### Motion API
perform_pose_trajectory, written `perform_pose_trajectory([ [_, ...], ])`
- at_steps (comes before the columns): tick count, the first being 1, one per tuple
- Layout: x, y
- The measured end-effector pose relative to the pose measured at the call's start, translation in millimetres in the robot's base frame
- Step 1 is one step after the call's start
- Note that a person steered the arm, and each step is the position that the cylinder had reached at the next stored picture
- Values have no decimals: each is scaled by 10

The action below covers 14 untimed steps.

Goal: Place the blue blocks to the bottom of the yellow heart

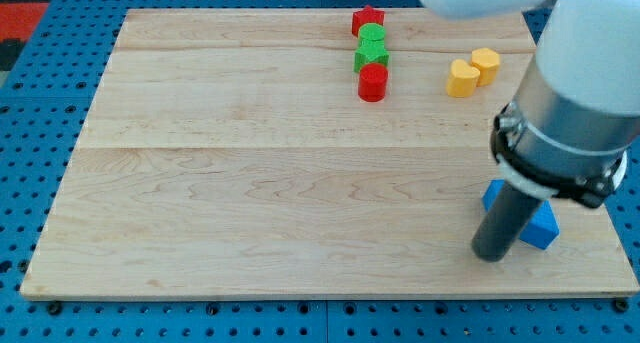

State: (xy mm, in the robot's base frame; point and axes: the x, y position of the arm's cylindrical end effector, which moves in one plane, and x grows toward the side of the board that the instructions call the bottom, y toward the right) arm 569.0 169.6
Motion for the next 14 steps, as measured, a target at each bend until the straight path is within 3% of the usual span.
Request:
perform_pose_trajectory([
  [1,-184,259],
  [3,-281,196],
  [5,-826,196],
  [8,-930,205],
  [10,-863,856],
  [11,-465,1077],
  [12,18,1058],
  [14,19,689],
])
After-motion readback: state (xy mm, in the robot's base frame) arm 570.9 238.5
